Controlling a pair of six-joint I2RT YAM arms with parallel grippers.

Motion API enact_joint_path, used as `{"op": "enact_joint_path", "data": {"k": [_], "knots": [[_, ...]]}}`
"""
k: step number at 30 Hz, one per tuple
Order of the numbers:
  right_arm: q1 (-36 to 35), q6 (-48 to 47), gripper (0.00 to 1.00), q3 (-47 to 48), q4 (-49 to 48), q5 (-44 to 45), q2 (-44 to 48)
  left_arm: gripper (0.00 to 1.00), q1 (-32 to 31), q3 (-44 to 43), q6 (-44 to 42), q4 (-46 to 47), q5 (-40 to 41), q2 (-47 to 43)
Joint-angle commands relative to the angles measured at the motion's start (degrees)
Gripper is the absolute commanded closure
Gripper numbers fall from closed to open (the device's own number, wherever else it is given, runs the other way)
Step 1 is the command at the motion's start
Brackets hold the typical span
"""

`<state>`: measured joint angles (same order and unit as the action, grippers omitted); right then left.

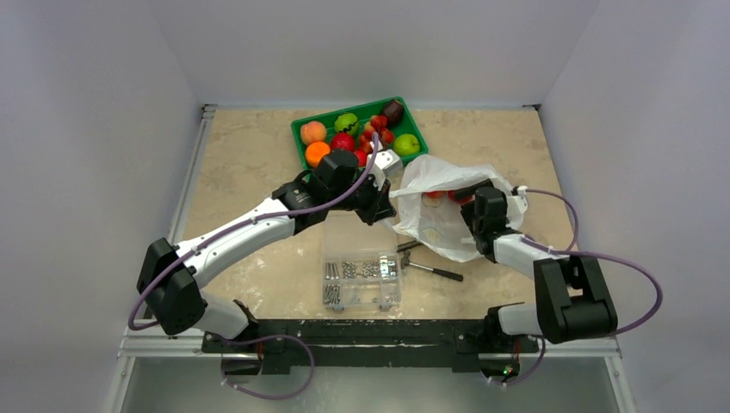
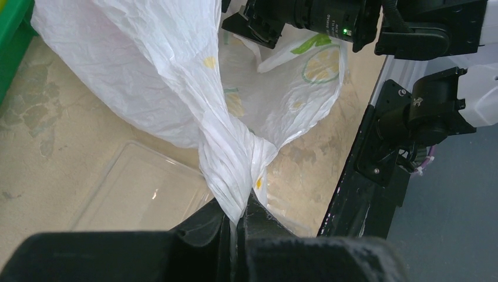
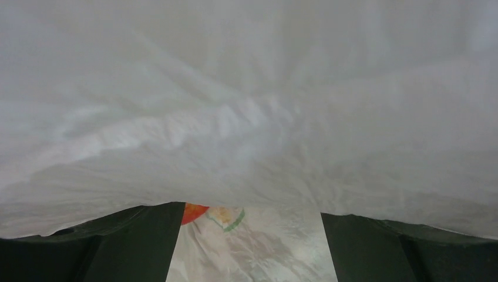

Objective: Take the fake fruits out of the plastic bag

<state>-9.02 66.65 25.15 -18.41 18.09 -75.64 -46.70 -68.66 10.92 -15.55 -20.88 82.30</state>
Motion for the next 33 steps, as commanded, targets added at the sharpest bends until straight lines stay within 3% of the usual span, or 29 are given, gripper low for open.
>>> {"op": "enact_joint_path", "data": {"k": [1,13,23,28,31,33], "knots": [[-0.04,2.7,0.15,3.61,-1.2,3.89,-2.77,1.0,-0.32,-1.03,-0.16,1.65,-1.28,-0.75],[-0.25,-0.39,0.13,4.48,-13.61,-0.49,-6.7,1.0,-0.32,-1.38,0.22,1.46,-1.96,0.7],[-0.08,0.03,0.15,11.43,-9.58,0.66,-14.52,1.0,-0.59,-1.47,-0.46,0.87,-1.78,0.92],[-0.06,-0.89,0.22,10.88,-11.4,3.64,-15.0,1.0,-0.65,-1.65,-0.28,0.83,-2.16,1.38],[0.22,-3.09,0.35,12.35,-10.43,3.36,-16.54,1.0,-0.68,-1.65,-0.41,0.77,-2.14,1.26],[0.46,-4.13,0.38,12.72,-10.26,2.52,-17.26,1.0,-0.68,-1.65,-0.67,0.57,-1.96,1.12]]}}
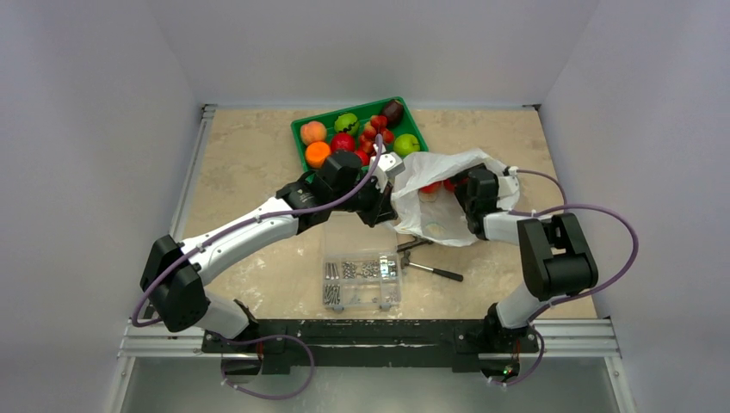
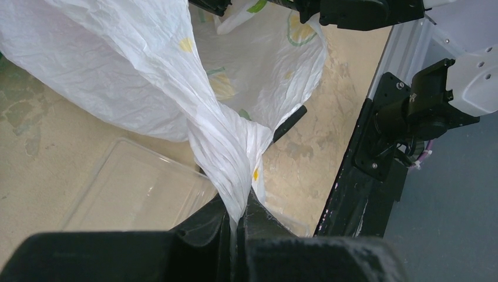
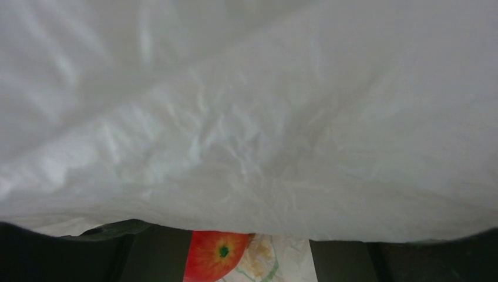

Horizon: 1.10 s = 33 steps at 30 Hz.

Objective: Take the fake fruits out of the plastic bag

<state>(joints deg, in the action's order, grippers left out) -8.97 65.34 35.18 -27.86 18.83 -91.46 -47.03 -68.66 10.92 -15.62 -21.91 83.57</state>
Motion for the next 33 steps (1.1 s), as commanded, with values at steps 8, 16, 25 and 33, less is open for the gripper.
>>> {"op": "enact_joint_path", "data": {"k": [8,16,25,33], "knots": [[1.06,-2.96,0.65,0.0,-2.08,0.74,0.4,1.0,-0.35,-1.73,-0.72,0.54,-0.85,-0.02],[1.15,-4.89,0.92,-4.68,-1.22,0.1,7.3,1.0,-0.42,-2.3,-0.94,-0.31,-0.18,0.74],[1.62,-8.63,1.0,-11.08,9.95,6.12,25.75,1.0,-2.38,-4.42,-2.02,-4.19,2.47,2.83],[2.39,-12.77,1.0,-16.1,20.85,4.02,44.23,1.0,-3.34,-4.72,-1.96,-4.53,2.97,3.01]]}}
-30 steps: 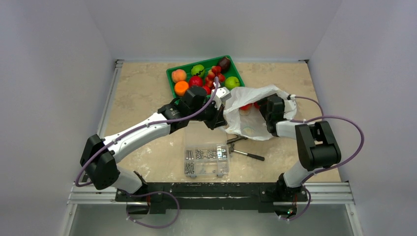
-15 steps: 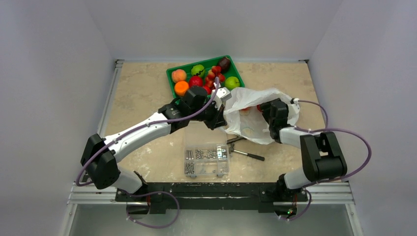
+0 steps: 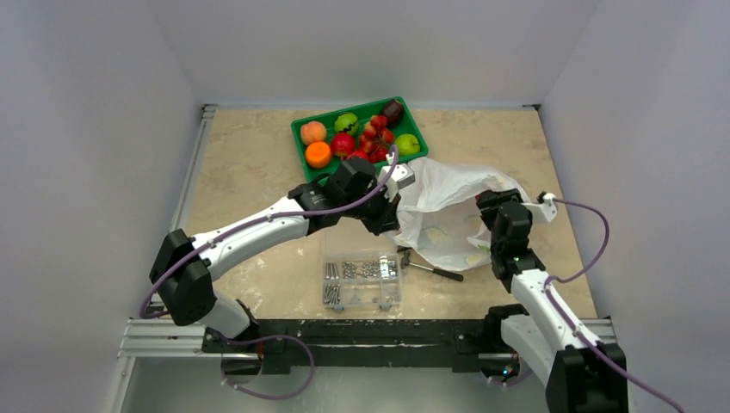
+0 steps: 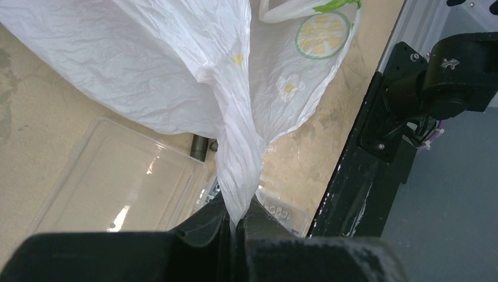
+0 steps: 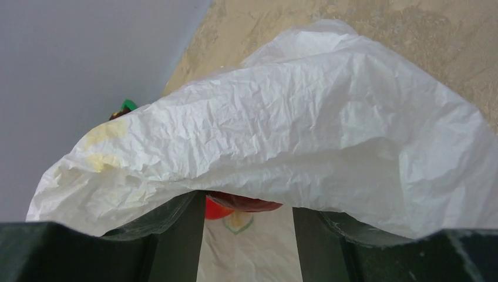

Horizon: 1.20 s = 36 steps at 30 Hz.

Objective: Take the fake fruits out of the plastic bag

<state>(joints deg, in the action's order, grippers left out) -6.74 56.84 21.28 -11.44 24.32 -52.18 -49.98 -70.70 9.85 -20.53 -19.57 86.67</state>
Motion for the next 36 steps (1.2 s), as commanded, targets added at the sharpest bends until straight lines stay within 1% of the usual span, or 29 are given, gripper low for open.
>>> {"op": "enact_joint_path", "data": {"k": [1,5,8,14,16,19,24,28,31,33,36], "knots": [[0.15,-6.3,1.0,-2.7,3.53,-4.7,5.71,1.0,-0.39,-2.76,-0.88,0.34,0.74,-0.03],[0.06,-11.0,1.0,-1.93,3.79,-20.3,4.97,1.0,-0.41,-2.78,-0.67,0.23,1.17,-0.04],[-0.35,-13.15,1.0,-0.44,5.58,-28.83,4.43,1.0,-0.39,-2.87,-0.42,0.29,1.11,0.18],[-3.72,-16.31,1.0,4.09,11.04,-37.08,6.54,1.0,-0.47,-2.96,-0.44,0.23,1.82,0.34],[-4.92,-17.12,1.0,6.1,16.12,-36.79,8.21,1.0,-0.43,-2.96,-0.59,0.07,2.16,0.38],[-6.75,-16.88,1.0,7.91,22.59,-33.96,12.45,1.0,-0.47,-2.96,-0.55,0.06,2.83,0.51],[-7.66,-18.39,1.0,11.56,34.12,-26.25,18.71,1.0,-0.47,-3.39,-0.27,-0.38,3.21,1.03],[-7.62,-20.58,1.0,16.73,39.86,-23.39,21.67,1.0,-0.47,-3.66,-0.27,-0.89,4.3,1.05],[-7.67,-20.86,1.0,22.12,44.1,-20.33,21.23,0.9,-0.44,-3.74,-0.27,-0.95,4.65,1.02],[-7.67,-21.4,1.0,25.47,45.37,-18.83,21.03,0.88,-0.47,-3.77,-0.27,-0.96,4.69,0.9],[-7.65,-22.73,1.0,29.95,44.81,-17.6,20.29,0.85,-0.42,-3.79,-0.5,-1.06,4.9,0.73]]}}
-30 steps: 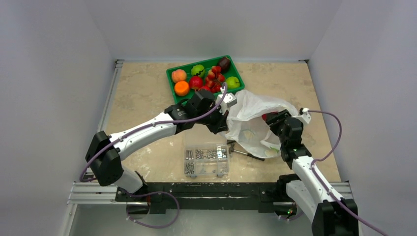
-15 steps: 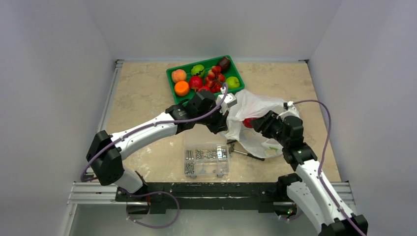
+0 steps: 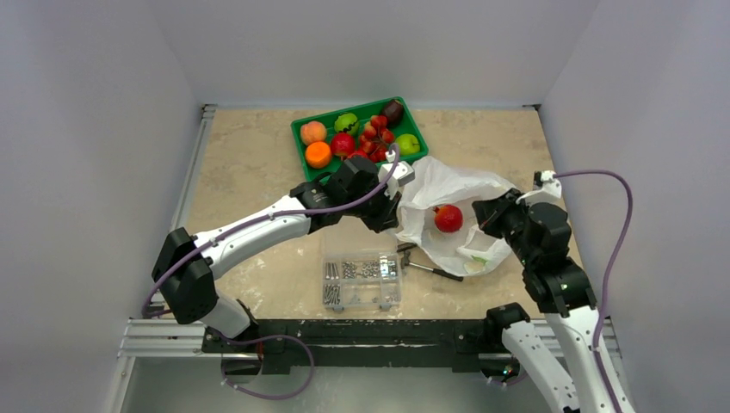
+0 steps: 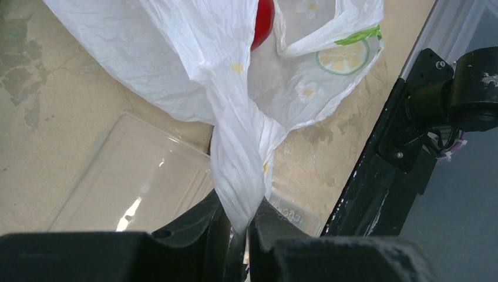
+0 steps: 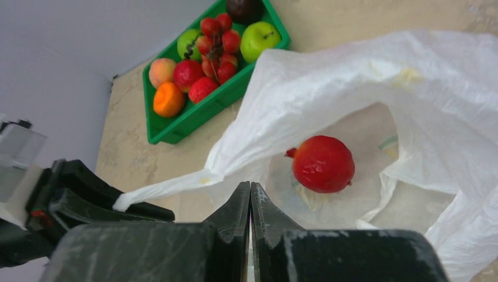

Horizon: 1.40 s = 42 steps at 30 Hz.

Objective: Take the fake fruits out of the plastic bag

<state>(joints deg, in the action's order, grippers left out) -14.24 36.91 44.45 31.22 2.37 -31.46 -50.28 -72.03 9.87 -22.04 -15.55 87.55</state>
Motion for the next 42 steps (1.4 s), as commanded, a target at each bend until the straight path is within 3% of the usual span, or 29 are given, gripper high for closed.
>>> {"op": "enact_joint_path", "data": {"k": [1,6,9,12,18,22,28,31,37,42], "knots": [[-0.13,-3.41,1.0,8.63,2.22,4.83,-1.17,0.83,-0.12,-2.54,-0.67,0.39,1.0,-0.32],[-0.17,-4.93,1.0,12.73,0.86,4.06,-5.54,0.74,-0.08,-2.17,-1.59,0.2,1.67,-1.68],[-0.17,-1.42,1.0,8.05,-0.32,1.81,-5.67,0.72,-0.08,-1.78,-1.68,0.66,1.46,-2.19],[-0.18,2.85,1.0,0.86,-4.04,0.54,-3.25,0.74,-0.08,-1.97,-1.54,0.5,0.98,-1.95],[-0.17,5.63,1.0,-8.95,-7.83,0.44,-3.0,0.88,-0.13,-1.97,-1.44,0.49,0.62,-1.59],[-0.17,6.68,0.77,-12.65,-11.36,3.71,-7.04,0.91,-0.15,-1.97,-1.09,0.59,-0.17,-1.07],[-0.12,6.97,0.33,-13.84,-17.68,5.08,-17.51,0.92,-0.17,-2.34,-1.23,0.33,-0.4,-0.76],[-0.21,5.52,0.2,-13.64,-19.74,5.24,-22.66,0.92,-0.17,-2.22,-1.34,0.23,-0.21,-0.91],[-0.39,5.84,0.07,-15.38,-25.33,4.74,-29.01,0.94,-0.17,-2.38,-1.08,0.33,-0.8,-0.65],[-0.84,6.25,0.08,-15.07,-27.84,5.58,-34.97,0.94,-0.17,-2.42,-1.25,0.25,-0.58,-0.54]]}}
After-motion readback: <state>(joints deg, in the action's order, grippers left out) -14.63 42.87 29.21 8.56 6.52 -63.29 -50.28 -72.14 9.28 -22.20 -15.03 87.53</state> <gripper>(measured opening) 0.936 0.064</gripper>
